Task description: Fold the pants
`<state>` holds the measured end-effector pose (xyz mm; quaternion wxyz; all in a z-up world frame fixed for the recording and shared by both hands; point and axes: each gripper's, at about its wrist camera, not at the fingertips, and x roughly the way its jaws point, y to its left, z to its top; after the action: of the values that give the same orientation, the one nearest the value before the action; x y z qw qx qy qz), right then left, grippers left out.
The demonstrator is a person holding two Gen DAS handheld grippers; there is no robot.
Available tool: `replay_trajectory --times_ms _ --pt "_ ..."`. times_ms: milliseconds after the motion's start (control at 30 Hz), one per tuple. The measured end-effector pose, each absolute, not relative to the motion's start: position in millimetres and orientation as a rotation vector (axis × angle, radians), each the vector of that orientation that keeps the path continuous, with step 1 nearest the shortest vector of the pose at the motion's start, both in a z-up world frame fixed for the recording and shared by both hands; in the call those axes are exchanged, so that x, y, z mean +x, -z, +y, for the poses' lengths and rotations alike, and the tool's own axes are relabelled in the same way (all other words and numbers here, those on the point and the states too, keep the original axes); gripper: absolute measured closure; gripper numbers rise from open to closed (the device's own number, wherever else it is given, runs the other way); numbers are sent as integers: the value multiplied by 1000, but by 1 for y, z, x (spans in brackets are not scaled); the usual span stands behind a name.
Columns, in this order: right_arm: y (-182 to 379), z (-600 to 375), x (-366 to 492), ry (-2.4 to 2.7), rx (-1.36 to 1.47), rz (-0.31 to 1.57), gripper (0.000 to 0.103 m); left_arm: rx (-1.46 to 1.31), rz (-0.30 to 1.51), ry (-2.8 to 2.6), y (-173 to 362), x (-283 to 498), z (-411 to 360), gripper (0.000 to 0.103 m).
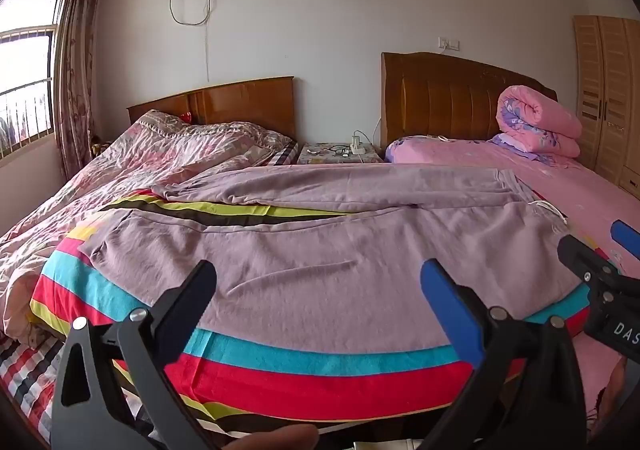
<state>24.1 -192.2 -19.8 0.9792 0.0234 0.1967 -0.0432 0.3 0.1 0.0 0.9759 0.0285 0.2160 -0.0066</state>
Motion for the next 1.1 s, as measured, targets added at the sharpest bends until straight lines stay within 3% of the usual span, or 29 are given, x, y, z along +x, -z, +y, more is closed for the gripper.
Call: replay_trajectory --times_ms 1100 --pt "21 -192 25 85 52 408 4 33 446 18 0 1 2 1"
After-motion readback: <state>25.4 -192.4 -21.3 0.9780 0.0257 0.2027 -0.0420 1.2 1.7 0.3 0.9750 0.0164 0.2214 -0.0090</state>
